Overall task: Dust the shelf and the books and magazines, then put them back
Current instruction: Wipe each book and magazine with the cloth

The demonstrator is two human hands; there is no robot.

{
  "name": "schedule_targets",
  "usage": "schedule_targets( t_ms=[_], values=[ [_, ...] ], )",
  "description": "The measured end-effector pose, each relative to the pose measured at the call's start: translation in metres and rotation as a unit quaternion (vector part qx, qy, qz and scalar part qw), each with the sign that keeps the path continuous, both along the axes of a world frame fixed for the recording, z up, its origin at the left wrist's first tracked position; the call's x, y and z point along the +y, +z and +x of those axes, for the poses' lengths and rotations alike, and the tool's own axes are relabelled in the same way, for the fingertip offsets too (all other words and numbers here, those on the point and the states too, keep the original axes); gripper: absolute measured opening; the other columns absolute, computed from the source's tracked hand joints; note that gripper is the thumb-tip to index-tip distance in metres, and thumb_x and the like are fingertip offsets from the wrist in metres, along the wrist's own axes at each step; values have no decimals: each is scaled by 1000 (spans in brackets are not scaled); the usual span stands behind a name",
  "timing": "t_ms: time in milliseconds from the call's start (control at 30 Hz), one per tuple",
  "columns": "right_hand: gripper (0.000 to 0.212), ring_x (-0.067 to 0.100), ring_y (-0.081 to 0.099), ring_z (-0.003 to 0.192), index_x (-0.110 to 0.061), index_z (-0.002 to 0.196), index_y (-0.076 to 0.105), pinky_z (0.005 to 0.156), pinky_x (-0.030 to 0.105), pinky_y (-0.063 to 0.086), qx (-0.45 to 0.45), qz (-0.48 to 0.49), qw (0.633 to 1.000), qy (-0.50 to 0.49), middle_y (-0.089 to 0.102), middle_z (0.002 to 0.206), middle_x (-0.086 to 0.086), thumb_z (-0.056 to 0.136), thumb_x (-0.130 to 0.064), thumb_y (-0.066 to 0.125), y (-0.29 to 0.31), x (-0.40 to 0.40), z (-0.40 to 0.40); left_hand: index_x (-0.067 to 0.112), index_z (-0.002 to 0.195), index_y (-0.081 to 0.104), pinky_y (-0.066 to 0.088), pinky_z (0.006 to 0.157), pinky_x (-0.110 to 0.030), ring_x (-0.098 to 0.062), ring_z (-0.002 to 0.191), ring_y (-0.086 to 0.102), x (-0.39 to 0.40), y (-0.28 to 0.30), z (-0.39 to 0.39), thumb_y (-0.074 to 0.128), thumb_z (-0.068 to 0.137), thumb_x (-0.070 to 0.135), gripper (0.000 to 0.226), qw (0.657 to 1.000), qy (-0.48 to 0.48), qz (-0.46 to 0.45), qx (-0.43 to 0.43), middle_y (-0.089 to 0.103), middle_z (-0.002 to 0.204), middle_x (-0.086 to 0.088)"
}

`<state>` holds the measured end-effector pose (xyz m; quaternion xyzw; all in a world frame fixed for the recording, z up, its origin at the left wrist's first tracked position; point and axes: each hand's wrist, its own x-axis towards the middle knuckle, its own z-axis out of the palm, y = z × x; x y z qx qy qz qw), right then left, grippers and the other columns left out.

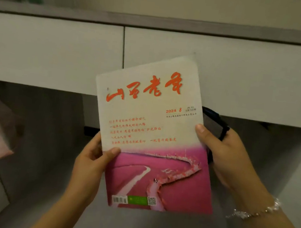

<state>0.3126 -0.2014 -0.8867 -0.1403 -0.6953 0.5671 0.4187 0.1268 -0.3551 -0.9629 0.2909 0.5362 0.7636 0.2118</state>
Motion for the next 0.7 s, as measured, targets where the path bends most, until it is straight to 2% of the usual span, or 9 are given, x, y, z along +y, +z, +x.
schedule_targets(
  t_ms=[100,200,300,400,534,634,701],
  values=[
    [31,15,70,92,-23,106,65,80,33,57,10,36,999,-19,73,99,-3,78,-31,57,23,0,1,33,130,54,59,77,-41,-22,101,68,0,32,-1,63,78,17,55,998,20,47,20,70,113,1],
    [21,12,69,90,-27,104,65,82,34,54,7,67,996,-52,73,97,-5,85,-30,57,49,7,-3,35,127,57,59,71,-35,-20,98,69,4,67,-5,62,82,14,50,994,47,80,51,70,113,2],
    [13,5,68,83,-33,97,64,78,29,53,10,90,993,-79,73,89,-14,87,-35,55,78,18,-7,42,120,59,59,65,-31,-14,92,71,13,108,-9,62,84,16,44,989,73,92,84,72,104,8],
    [24,1,67,77,-33,92,63,73,26,50,-1,117,989,-92,71,81,-19,76,-48,54,107,28,-8,46,114,58,60,70,-36,-11,90,71,23,151,-11,62,86,17,41,984,82,110,110,73,101,11],
    [24,5,68,74,-32,89,66,72,31,55,14,124,986,-109,72,79,-12,70,-46,62,131,40,-3,37,129,55,59,78,-39,-10,92,70,42,204,-11,64,86,16,48,977,102,141,124,72,104,10],
    [29,12,69,78,-30,91,68,74,35,56,18,120,984,-129,73,85,-8,67,-45,67,145,46,4,33,132,55,59,76,-38,-12,90,71,61,240,-12,65,87,16,49,978,92,148,114,72,103,9],
    [23,12,68,75,-30,85,67,71,34,55,32,117,979,-163,72,82,-9,67,-45,71,157,51,10,31,135,52,60,71,-33,-13,87,71,77,261,-12,67,86,17,52,978,98,137,122,72,102,7]
  ],
)
